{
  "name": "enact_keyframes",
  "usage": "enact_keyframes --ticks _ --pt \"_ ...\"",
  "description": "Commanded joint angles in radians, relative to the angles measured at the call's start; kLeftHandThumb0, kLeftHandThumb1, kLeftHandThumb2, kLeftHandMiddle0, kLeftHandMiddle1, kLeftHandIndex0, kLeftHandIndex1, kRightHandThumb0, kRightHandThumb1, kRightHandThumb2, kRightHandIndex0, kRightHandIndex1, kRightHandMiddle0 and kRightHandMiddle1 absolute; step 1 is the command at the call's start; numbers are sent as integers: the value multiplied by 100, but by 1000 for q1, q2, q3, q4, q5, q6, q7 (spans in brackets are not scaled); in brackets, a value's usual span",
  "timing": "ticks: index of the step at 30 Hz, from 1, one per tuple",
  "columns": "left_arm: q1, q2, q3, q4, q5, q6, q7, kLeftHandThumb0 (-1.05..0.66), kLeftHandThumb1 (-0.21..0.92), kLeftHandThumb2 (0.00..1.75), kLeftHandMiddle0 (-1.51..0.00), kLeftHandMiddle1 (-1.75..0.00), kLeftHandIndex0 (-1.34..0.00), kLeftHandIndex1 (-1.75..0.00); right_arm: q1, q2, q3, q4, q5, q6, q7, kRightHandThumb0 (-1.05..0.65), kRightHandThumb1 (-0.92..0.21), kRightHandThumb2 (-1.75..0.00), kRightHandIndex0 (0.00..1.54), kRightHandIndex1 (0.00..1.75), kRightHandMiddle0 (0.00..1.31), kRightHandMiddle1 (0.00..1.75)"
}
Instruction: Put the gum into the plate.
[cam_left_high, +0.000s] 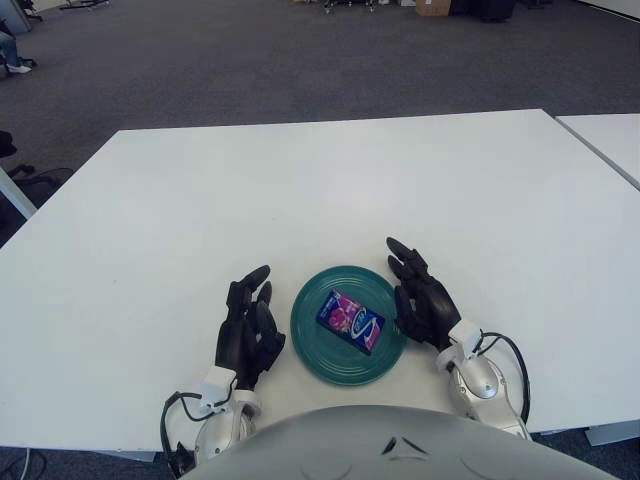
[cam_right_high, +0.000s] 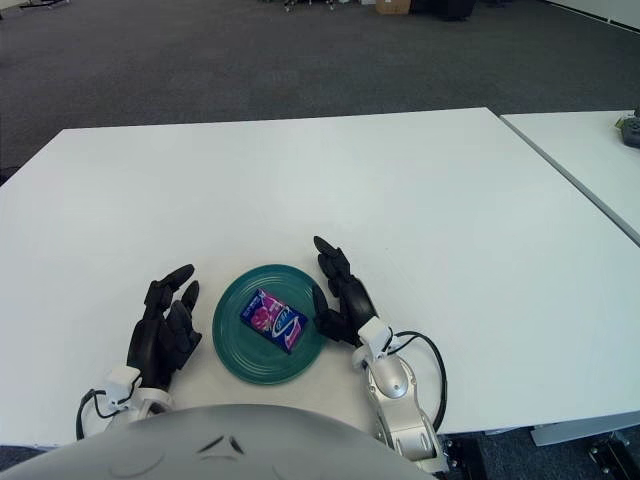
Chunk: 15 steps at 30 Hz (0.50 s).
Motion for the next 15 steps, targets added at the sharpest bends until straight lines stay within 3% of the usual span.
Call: enact_keyframes --ticks 1,15 --pt "-5 11 8 12 -3 -9 -10 -90 92 99 -40 -1 -5 -87 26 -25 -22 54 8 67 8 -70 -92 -89 12 0 0 31" --pt "-15 35 17 37 -4 -33 -26 -93 92 99 -41 -1 -6 -88 24 -12 -35 57 22 64 14 -67 -92 -95 14 1 0 41"
